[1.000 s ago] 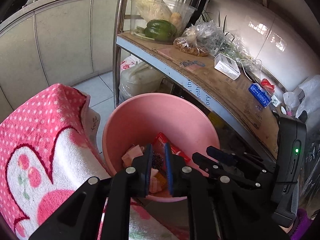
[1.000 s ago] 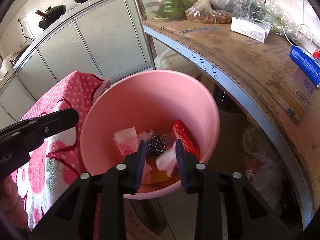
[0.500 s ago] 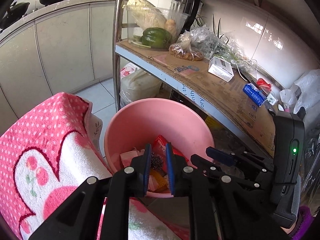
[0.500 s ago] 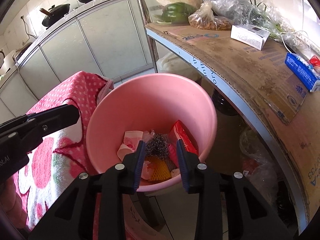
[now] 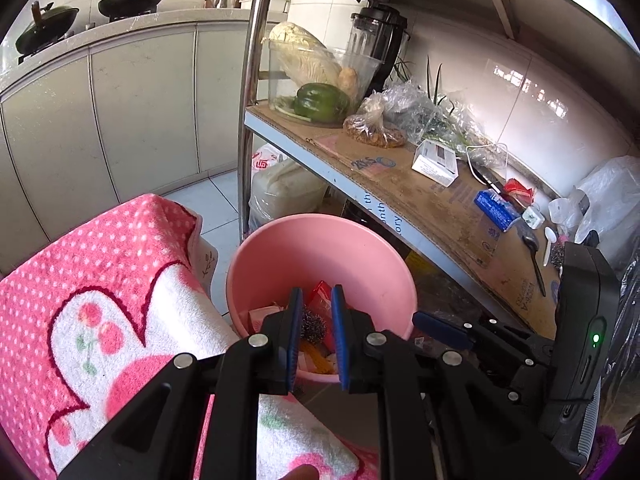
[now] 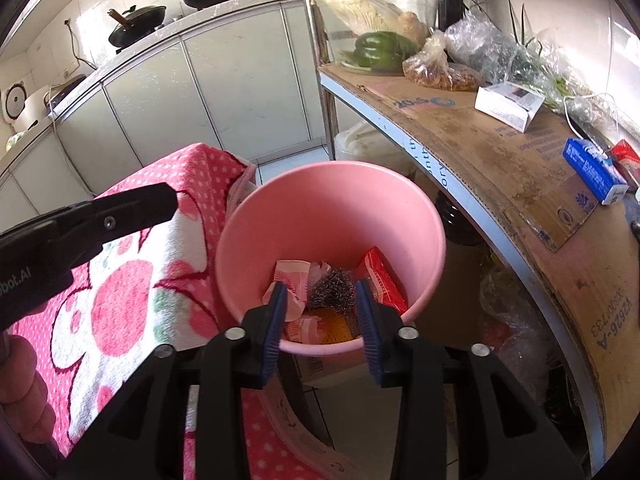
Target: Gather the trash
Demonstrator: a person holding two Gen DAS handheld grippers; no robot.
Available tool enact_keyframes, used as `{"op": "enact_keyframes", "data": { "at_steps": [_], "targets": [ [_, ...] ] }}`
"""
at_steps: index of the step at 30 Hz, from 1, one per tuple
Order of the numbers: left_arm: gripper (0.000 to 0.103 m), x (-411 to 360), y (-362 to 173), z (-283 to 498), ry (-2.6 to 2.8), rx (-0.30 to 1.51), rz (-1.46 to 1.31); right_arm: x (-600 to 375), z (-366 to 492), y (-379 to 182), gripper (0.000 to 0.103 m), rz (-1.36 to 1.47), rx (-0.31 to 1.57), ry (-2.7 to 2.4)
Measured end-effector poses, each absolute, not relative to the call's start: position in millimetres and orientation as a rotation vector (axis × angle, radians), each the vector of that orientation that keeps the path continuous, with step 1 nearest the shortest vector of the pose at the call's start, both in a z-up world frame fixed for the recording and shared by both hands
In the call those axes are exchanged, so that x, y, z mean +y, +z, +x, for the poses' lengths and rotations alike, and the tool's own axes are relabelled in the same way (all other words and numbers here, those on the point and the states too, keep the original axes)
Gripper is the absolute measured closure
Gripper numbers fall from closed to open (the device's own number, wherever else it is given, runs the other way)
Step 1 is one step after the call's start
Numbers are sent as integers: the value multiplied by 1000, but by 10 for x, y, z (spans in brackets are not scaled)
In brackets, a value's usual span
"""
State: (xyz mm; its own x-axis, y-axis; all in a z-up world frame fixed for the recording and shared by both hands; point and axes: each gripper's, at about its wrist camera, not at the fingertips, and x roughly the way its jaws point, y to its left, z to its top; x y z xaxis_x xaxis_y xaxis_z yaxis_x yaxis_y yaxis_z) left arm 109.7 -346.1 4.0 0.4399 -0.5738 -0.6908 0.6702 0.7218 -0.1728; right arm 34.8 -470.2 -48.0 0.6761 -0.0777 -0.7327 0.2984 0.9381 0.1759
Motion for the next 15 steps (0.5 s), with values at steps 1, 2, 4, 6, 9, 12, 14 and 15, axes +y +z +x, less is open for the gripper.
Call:
{"op": "enact_keyframes", "data": {
  "at_steps": [1, 2, 4, 6, 9, 12, 14, 15],
  "targets": [
    [89, -3444, 61, 1069, -776, 797, 134, -4671, 326, -453, 57, 284, 795, -215],
    [89, -3429, 82, 1041, -778, 793, 133, -4643, 303, -424, 56, 274, 787, -215],
    [89, -3401, 122, 991, -783, 783, 130, -4605, 272, -380, 56, 265, 781, -214],
    [89, -3370, 162, 951, -787, 773, 126, -4584, 241, -342, 56, 265, 775, -213],
    [89, -3331, 215, 889, -790, 759, 122, -4541, 193, -282, 56, 258, 766, -216],
    [89, -3288, 255, 832, -792, 747, 118, -4500, 155, -243, 54, 254, 767, -213],
    [89, -3252, 283, 792, -794, 740, 112, -4467, 116, -210, 52, 249, 758, -215],
    [89, -3239, 298, 779, -794, 737, 110, -4450, 93, -189, 51, 247, 753, -215]
  ]
}}
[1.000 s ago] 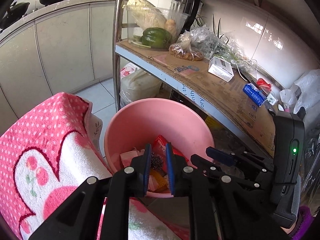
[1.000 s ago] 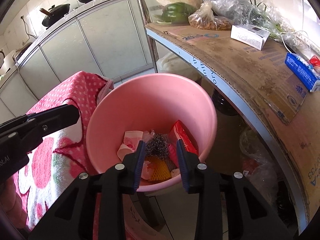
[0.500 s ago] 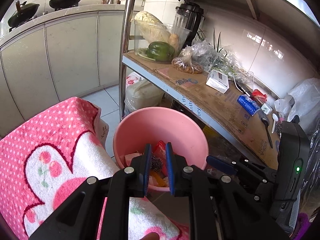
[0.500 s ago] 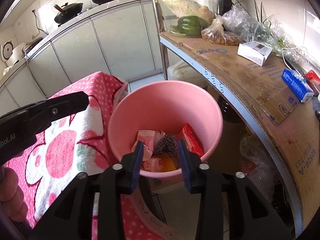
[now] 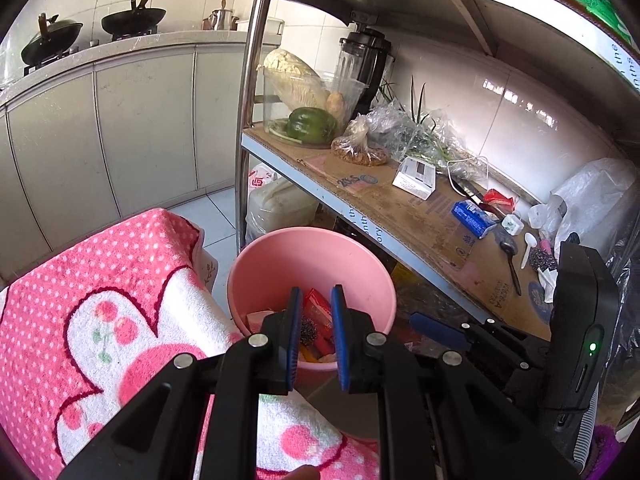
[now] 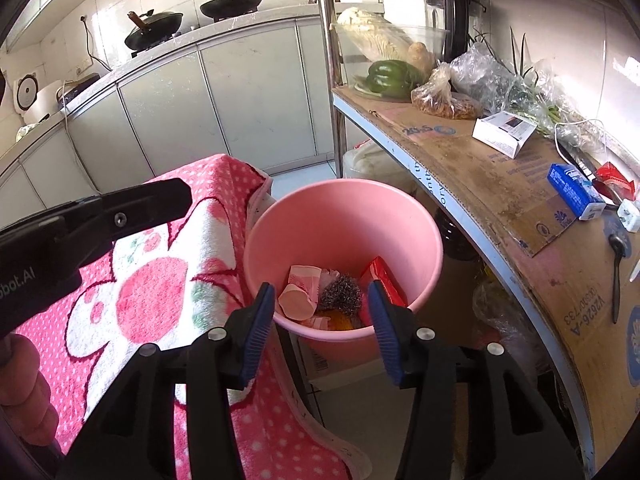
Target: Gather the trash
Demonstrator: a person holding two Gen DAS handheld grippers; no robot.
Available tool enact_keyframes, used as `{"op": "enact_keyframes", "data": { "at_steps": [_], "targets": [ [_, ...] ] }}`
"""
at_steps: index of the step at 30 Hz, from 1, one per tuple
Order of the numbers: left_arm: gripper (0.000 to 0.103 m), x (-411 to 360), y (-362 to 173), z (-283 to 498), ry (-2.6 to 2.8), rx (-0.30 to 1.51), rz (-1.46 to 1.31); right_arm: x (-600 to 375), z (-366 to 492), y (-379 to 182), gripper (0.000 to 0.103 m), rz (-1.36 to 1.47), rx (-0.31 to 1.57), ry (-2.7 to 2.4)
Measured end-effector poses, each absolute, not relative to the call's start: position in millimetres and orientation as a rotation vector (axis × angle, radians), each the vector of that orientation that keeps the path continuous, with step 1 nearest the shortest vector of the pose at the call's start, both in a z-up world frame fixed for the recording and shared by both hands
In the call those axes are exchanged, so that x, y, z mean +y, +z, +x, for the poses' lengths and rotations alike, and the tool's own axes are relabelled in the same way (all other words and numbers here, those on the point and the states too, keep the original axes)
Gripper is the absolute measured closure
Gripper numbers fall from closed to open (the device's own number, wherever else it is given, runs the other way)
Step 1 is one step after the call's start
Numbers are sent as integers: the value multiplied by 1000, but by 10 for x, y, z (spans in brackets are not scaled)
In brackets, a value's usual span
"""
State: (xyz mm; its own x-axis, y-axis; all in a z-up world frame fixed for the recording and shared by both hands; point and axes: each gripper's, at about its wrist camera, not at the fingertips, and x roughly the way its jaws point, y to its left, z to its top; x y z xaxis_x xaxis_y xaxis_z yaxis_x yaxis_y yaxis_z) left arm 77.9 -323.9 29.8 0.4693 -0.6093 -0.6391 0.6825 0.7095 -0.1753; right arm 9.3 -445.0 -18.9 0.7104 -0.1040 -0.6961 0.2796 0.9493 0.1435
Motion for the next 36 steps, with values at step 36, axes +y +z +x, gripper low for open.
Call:
{"op": "enact_keyframes", "data": {
  "at_steps": [36],
  "targets": [
    [89, -2396, 367, 215, -730, 725, -18, -3731, -400, -54, 45, 212, 719, -288]
  ]
}}
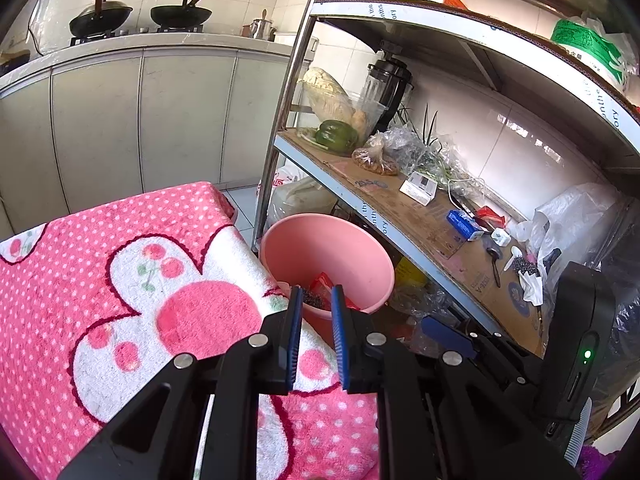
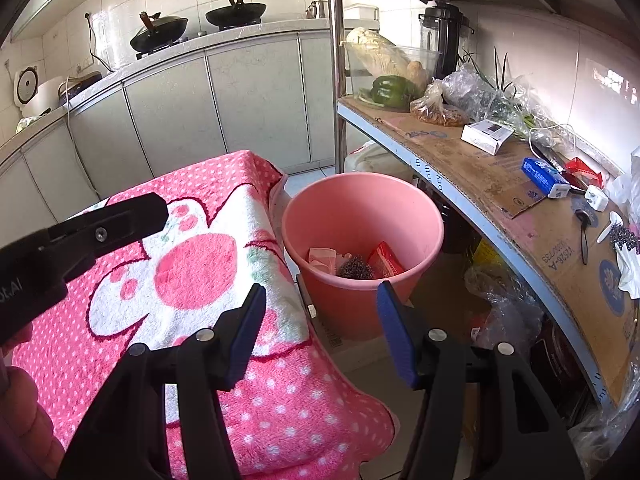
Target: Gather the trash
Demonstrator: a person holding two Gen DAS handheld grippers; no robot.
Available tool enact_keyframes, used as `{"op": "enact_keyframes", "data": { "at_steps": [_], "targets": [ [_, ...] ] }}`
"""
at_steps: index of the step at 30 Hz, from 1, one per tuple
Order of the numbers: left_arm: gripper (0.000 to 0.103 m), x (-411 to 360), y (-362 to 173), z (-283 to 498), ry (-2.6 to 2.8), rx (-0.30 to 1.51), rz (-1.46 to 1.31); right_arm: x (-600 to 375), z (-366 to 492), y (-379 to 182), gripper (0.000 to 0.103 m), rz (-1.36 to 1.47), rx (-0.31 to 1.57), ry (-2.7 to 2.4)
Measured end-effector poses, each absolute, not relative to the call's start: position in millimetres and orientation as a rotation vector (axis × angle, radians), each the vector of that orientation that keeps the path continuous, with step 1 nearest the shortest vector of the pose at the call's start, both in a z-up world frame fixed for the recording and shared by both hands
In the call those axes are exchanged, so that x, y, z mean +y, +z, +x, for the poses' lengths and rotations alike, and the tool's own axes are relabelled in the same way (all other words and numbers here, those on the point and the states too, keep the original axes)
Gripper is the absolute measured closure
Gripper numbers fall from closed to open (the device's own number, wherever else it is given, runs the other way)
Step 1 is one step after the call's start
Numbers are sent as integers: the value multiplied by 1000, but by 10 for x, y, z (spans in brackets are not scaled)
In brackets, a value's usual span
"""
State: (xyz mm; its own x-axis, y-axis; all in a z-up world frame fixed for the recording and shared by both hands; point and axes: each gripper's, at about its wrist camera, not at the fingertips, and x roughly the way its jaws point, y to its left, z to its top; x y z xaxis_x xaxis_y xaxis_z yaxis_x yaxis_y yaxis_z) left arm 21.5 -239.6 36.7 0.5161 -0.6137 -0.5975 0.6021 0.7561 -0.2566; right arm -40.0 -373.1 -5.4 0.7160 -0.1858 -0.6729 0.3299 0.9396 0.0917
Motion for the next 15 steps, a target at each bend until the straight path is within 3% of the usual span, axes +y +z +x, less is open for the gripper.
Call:
{"op": "enact_keyframes", "data": {
  "at_steps": [15],
  "targets": [
    [89, -2333, 279, 204, -728, 741, -28, -3668, -404, -109, 45, 222, 742, -299]
  ]
}}
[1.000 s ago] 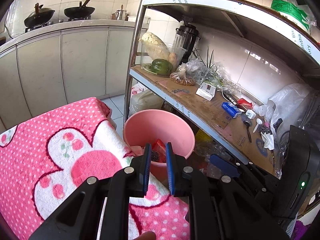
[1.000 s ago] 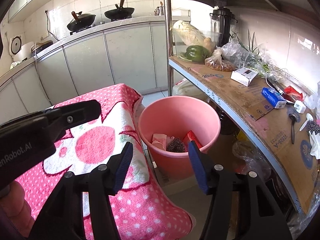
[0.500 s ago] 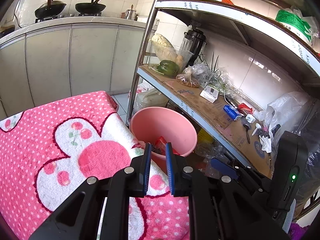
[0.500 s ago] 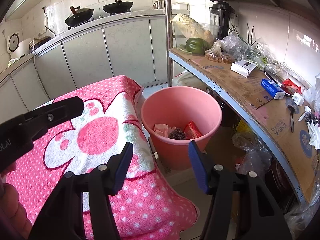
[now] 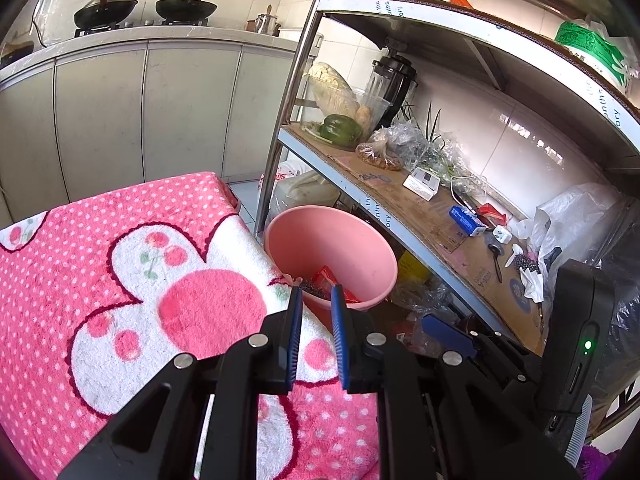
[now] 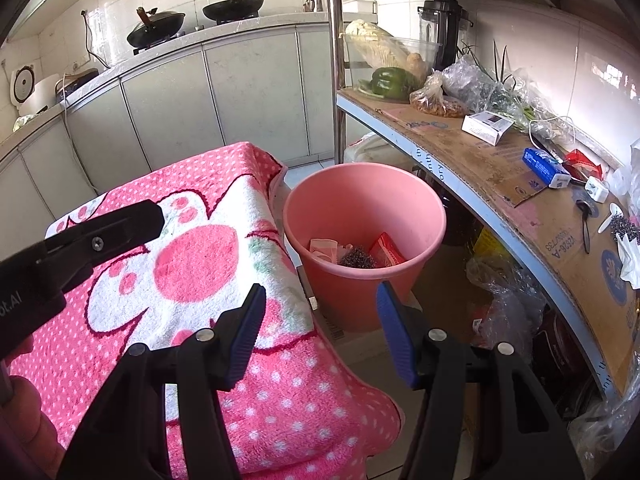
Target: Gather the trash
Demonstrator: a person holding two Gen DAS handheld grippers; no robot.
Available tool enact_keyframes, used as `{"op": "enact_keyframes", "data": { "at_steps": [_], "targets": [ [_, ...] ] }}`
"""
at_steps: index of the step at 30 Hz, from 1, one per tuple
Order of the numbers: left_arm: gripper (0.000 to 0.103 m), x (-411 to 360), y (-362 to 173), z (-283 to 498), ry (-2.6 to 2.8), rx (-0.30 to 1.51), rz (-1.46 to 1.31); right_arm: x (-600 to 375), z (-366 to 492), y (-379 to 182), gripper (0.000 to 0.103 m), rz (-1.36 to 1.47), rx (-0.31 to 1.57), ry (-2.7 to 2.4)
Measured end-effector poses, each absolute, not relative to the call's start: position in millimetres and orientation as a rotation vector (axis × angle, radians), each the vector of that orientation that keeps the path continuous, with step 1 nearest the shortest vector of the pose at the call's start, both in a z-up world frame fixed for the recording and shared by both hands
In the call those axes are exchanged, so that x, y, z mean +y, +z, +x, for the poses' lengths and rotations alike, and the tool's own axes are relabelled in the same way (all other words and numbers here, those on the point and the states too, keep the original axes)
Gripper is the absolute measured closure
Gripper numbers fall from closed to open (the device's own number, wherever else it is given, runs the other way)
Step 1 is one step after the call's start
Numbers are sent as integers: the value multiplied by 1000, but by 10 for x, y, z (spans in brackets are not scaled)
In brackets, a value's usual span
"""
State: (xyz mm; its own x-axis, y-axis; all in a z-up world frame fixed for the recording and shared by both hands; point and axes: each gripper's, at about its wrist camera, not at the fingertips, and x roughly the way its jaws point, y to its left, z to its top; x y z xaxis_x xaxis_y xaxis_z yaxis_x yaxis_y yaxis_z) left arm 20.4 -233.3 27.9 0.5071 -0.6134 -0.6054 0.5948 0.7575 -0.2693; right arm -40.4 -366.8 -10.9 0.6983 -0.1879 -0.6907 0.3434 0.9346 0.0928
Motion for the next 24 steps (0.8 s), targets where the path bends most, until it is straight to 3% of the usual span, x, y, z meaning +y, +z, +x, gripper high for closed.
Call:
{"op": "enact_keyframes", "data": {
  "at_steps": [24],
  "targets": [
    [89, -2367, 170, 238, -731, 773, -18, -3697, -380, -212, 45, 246, 765, -304]
  ]
}}
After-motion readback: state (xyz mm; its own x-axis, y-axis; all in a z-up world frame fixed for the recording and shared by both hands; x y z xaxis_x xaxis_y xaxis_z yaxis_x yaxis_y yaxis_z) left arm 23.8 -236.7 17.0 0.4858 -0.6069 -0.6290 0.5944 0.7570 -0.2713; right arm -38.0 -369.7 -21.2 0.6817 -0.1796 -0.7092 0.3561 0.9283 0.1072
